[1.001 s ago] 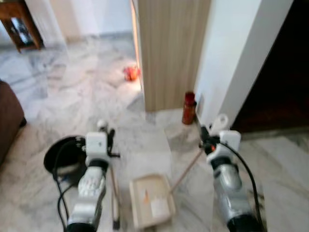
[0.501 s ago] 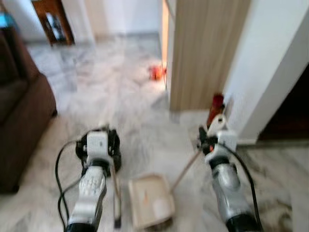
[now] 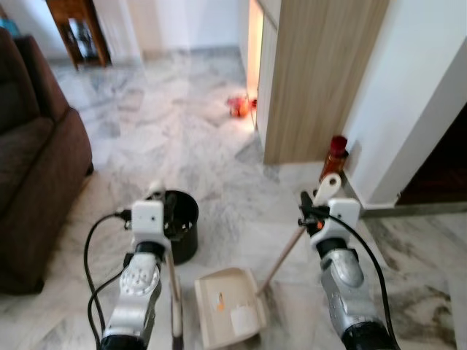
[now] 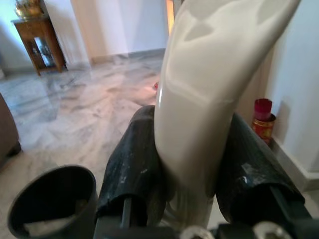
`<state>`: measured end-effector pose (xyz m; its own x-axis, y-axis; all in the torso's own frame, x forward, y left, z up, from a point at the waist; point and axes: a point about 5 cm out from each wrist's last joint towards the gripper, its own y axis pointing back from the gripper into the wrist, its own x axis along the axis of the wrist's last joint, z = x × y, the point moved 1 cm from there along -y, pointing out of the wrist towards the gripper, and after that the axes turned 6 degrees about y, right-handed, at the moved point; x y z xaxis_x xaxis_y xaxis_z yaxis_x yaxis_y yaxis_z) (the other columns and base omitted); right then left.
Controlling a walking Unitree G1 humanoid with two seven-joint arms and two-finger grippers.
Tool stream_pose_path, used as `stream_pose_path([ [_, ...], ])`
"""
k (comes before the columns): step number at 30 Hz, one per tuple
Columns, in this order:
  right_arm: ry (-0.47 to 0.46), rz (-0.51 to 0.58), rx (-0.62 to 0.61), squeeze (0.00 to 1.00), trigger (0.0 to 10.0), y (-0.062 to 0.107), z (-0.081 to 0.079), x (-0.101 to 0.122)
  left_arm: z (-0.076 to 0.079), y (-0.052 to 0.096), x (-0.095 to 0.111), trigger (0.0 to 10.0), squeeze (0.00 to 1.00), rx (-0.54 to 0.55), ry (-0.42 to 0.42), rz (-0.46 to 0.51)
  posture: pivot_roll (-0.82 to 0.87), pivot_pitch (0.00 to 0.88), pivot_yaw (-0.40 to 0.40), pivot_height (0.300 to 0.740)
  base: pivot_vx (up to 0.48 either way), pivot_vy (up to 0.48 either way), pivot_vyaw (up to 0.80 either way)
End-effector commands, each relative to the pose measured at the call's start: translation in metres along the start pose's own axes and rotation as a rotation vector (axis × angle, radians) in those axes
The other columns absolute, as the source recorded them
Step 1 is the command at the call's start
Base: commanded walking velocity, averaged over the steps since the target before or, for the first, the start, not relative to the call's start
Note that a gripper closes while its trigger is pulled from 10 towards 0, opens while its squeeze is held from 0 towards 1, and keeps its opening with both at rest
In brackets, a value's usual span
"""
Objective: Sweep floor
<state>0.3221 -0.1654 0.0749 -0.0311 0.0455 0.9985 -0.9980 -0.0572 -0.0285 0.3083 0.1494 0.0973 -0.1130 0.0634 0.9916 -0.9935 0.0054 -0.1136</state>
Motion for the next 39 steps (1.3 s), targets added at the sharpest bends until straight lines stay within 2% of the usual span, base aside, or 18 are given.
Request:
stream_pose_path([
  [1, -0.015, 0.053, 0.019, 0.00, 10.0, -0.0062, -0.0085, 0.0126, -0.0070, -0.0029, 0.0110, 10.0, 0.00, 0.009, -0.023, 0.046, 0.13, 0.000, 0.012, 0.740, 0.000, 0.311, 0.00],
  [26, -0.022, 0.060, 0.021, 0.00, 10.0, -0.0072, -0.0097, 0.0148, -0.0073, -0.0033, 0.0108, 10.0, 0.00, 0.009, -0.028, 0.045, 0.14, 0.000, 0.013, 0.740, 0.000, 0.309, 0.00],
  [39, -0.029, 0.075, 0.022, 0.00, 10.0, -0.0095, -0.0113, 0.0191, -0.0079, -0.0034, 0.0102, 10.0, 0.00, 0.008, -0.039, 0.044, 0.14, 0.000, 0.015, 0.740, 0.000, 0.000, 0.00],
])
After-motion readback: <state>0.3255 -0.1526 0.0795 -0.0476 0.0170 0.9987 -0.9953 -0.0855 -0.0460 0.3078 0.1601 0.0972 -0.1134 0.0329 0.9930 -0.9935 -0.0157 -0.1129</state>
